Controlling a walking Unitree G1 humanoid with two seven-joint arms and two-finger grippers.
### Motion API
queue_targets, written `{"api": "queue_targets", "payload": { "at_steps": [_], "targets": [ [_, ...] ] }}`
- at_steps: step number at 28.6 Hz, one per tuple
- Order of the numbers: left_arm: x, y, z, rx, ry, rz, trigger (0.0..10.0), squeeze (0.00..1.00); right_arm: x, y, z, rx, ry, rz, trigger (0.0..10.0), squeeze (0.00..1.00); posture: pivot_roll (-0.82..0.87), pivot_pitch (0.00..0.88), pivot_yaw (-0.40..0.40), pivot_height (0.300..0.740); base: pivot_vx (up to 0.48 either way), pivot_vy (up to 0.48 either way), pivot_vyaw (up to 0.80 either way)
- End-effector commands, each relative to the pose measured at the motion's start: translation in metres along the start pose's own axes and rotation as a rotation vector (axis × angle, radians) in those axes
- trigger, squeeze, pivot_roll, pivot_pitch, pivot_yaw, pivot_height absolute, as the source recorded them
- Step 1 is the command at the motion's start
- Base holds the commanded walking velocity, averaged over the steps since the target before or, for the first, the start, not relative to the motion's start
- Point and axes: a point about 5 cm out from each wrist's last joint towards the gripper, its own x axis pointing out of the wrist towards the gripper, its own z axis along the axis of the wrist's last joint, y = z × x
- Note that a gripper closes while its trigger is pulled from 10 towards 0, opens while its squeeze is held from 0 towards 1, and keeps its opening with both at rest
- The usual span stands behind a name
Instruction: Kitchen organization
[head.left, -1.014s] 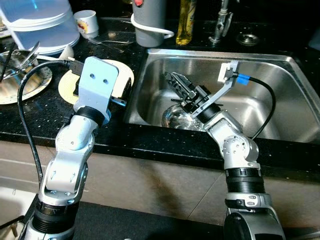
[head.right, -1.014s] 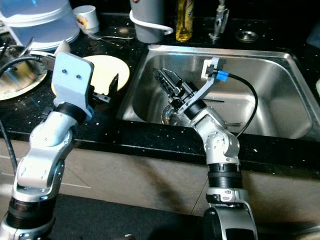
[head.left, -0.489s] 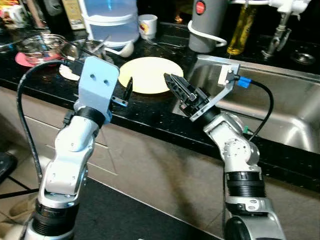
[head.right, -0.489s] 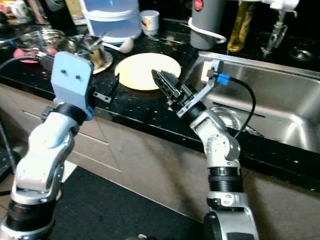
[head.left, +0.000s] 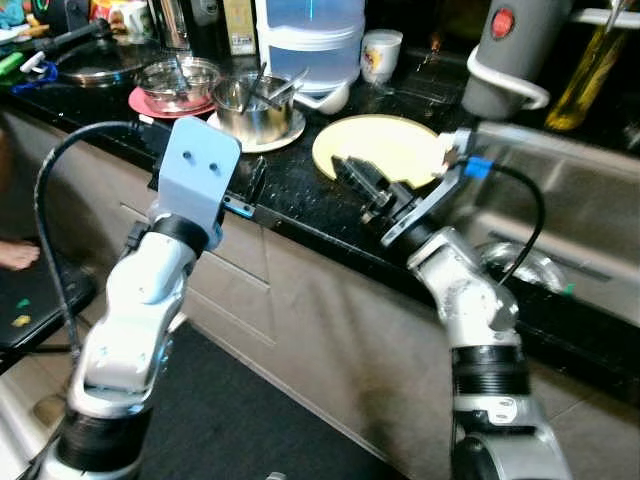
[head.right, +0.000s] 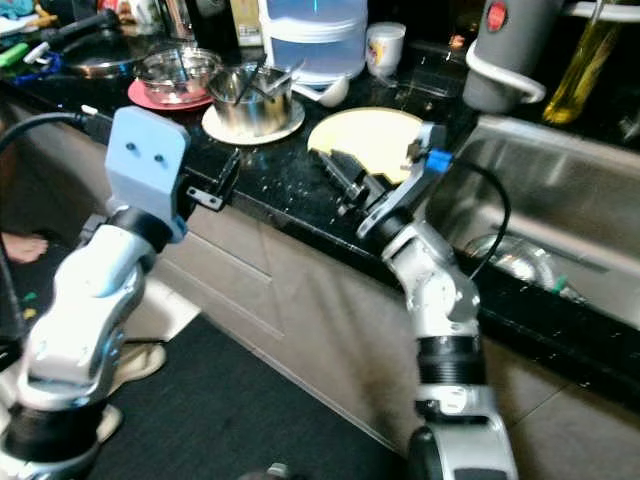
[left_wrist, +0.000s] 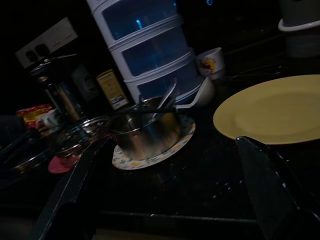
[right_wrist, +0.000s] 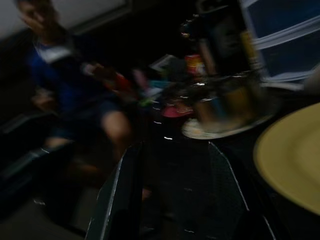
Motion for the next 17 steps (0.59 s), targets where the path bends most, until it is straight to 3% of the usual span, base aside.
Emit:
{"api": "queue_targets", "payload": {
  "at_steps": [1,3,4,5,8,10,11,12,13,17],
  "targets": [
    [0.001,0.001,-0.002,0.007,0.008,-0.002,10.0,0.0,0.003,0.002,0.002,-0.044,0.005,-0.003,10.0,0.0,0.05,0.023,-0.024,0.74,0.0,0.0,0.0],
    [0.0,0.001,-0.003,0.006,0.008,0.0,10.0,0.0,0.009,0.003,0.001,-0.216,0.06,-0.031,10.0,0.0,0.05,0.026,-0.024,0.74,0.0,0.0,0.0],
    [0.0,0.001,-0.003,0.006,0.008,0.0,10.0,0.0,0.009,0.003,0.001,-0.216,0.06,-0.031,10.0,0.0,0.05,0.026,-0.024,0.74,0.0,0.0,0.0],
    [0.0,0.002,-0.004,0.003,0.009,0.003,10.0,0.0,0.012,0.003,0.001,-0.32,0.084,-0.047,10.0,0.0,0.05,0.027,-0.024,0.74,0.0,0.0,0.0],
    [-0.002,0.005,-0.008,-0.001,0.029,0.01,10.0,0.0,0.023,0.013,0.006,-0.773,0.159,-0.011,10.0,0.0,0.05,0.034,-0.026,0.74,0.0,0.0,0.0],
    [-0.004,0.007,-0.013,-0.024,0.052,0.018,10.0,0.0,0.028,0.023,0.009,-0.897,0.166,0.057,10.0,0.0,0.05,0.035,-0.026,0.74,0.0,0.0,0.0],
    [-0.004,0.007,-0.013,-0.024,0.052,0.018,10.0,0.0,0.028,0.023,0.009,-0.897,0.166,0.057,10.0,0.0,0.05,0.035,-0.026,0.74,0.0,0.0,0.0],
    [-0.005,0.008,-0.016,-0.043,0.064,0.024,10.0,0.0,0.03,0.026,0.01,-0.927,0.166,0.083,10.0,0.41,0.05,0.037,-0.028,0.74,0.0,0.0,0.0],
    [-0.007,0.011,-0.019,-0.077,0.082,0.037,10.0,0.0,0.034,0.031,0.012,-0.982,0.169,0.108,10.0,1.0,0.05,0.039,-0.029,0.74,0.0,0.0,0.0],
    [-0.015,0.014,-0.031,-0.171,0.143,0.07,10.0,0.0,0.046,0.042,0.006,-1.127,0.189,0.163,10.0,1.0,0.06,0.047,-0.036,0.74,0.0,0.0,0.0]
  ]
}}
